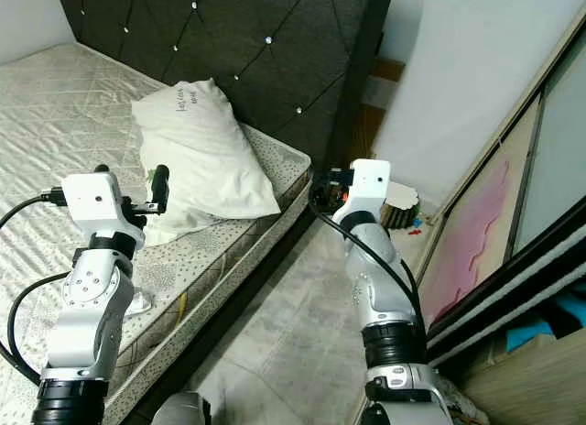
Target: Clean up the room
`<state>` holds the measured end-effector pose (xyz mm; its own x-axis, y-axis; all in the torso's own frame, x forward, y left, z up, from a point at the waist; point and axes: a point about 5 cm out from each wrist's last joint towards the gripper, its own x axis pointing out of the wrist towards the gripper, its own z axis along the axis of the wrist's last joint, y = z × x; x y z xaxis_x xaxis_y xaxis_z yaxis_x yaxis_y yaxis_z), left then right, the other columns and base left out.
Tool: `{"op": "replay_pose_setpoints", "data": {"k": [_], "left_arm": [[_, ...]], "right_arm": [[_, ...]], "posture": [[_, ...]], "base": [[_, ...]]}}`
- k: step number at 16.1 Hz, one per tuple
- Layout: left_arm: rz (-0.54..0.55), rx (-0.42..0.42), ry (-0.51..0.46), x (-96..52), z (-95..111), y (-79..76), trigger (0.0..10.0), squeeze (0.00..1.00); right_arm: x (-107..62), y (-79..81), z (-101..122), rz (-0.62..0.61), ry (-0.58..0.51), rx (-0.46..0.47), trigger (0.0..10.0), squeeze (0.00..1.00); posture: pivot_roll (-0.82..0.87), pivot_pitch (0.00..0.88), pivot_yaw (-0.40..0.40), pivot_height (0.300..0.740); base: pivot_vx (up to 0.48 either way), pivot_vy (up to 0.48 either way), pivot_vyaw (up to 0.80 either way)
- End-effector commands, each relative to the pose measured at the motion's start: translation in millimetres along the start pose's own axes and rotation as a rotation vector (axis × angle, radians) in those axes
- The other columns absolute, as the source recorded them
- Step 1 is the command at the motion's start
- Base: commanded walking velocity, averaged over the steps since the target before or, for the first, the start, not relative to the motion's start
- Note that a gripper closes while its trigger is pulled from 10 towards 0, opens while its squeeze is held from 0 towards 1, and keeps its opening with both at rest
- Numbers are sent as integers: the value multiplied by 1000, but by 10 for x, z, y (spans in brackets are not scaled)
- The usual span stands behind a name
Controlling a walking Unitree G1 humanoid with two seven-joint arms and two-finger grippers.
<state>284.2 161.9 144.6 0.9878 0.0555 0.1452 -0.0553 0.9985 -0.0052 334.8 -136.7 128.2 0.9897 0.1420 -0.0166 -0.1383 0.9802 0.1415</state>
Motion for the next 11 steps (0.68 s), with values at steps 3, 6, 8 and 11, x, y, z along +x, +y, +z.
{"op": "replay_pose_setpoints", "data": {"k": [3, 6, 8, 11], "left_arm": [[17, -50, 1, 2, 20, -41, 10000, 0], [2, -40, -2, -8, 51, -63, 10000, 0], [-13, -41, -12, -2, 85, -106, 10000, 0], [-16, -61, 19, -45, 8, -161, 10000, 0]], "right_arm": [[20, 204, 48, 131, -25, -119, 10000, 0], [-1, 344, -12, 145, -2, -169, 10000, 0], [-23, 315, -38, 132, 39, -155, 10000, 0], [-63, 238, -21, 89, 30, -109, 10000, 0]], "posture": [[164, 0, -80, 740], [134, 0, -55, 740], [129, 12, -51, 740], [121, 11, -58, 740]], "base": [[0, 0, 0], [0, 0, 0], [0, 0, 0], [0, 0, 0]]}}
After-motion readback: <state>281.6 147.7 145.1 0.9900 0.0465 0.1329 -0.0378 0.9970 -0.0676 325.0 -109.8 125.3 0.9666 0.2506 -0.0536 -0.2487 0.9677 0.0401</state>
